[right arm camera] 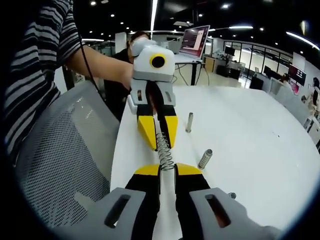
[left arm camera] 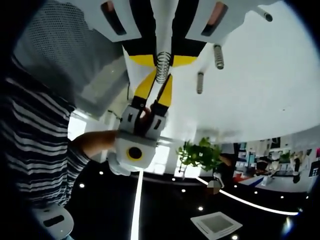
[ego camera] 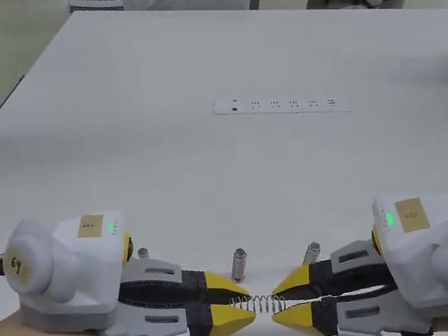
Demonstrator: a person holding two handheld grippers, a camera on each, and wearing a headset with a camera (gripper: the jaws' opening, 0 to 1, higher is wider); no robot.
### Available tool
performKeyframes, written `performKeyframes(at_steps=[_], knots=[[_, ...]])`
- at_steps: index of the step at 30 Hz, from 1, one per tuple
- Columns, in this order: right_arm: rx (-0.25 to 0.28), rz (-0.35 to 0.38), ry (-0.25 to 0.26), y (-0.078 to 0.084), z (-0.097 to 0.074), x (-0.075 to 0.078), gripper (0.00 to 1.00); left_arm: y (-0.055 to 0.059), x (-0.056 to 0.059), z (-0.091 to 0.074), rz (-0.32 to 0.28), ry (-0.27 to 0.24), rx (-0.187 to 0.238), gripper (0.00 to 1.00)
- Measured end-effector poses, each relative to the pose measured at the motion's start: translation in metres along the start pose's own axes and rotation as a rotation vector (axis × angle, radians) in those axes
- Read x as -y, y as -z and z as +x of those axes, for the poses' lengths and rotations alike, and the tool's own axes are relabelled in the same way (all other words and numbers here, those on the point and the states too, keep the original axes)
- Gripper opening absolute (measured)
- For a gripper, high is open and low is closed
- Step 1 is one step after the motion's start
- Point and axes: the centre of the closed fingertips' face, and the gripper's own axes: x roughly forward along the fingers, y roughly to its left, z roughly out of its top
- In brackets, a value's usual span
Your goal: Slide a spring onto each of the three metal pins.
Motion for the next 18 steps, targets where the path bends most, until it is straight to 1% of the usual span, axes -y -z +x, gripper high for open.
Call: performKeyframes(at_steps=[3, 4, 10, 12, 14, 18], knots=[[-0.003, -0.028, 0.003, -0.004, -0.002, -0.001, 0.07, 0.002, 0.0, 0.0, 0.002, 0.0, -0.006, 0.03], [-0.009, -0.048, 0.002, -0.005, -0.003, -0.002, 0.07, 0.003, 0.001, 0.0, 0.001, 0.0, -0.005, 0.03], [-0.016, -0.083, -0.011, -0.012, -0.005, -0.002, 0.07, 0.004, 0.0, -0.001, 0.013, -0.005, -0.014, 0.03], [-0.01, -0.088, -0.015, -0.016, -0.006, -0.002, 0.07, 0.004, 0.0, -0.002, 0.015, -0.01, -0.017, 0.03], [0.006, -0.09, -0.024, -0.021, -0.006, -0.004, 0.07, 0.007, -0.001, -0.002, 0.025, -0.014, -0.033, 0.03], [0.02, -0.098, -0.03, -0.027, -0.004, -0.006, 0.07, 0.011, -0.001, 0.0, 0.041, -0.017, -0.054, 0.03]])
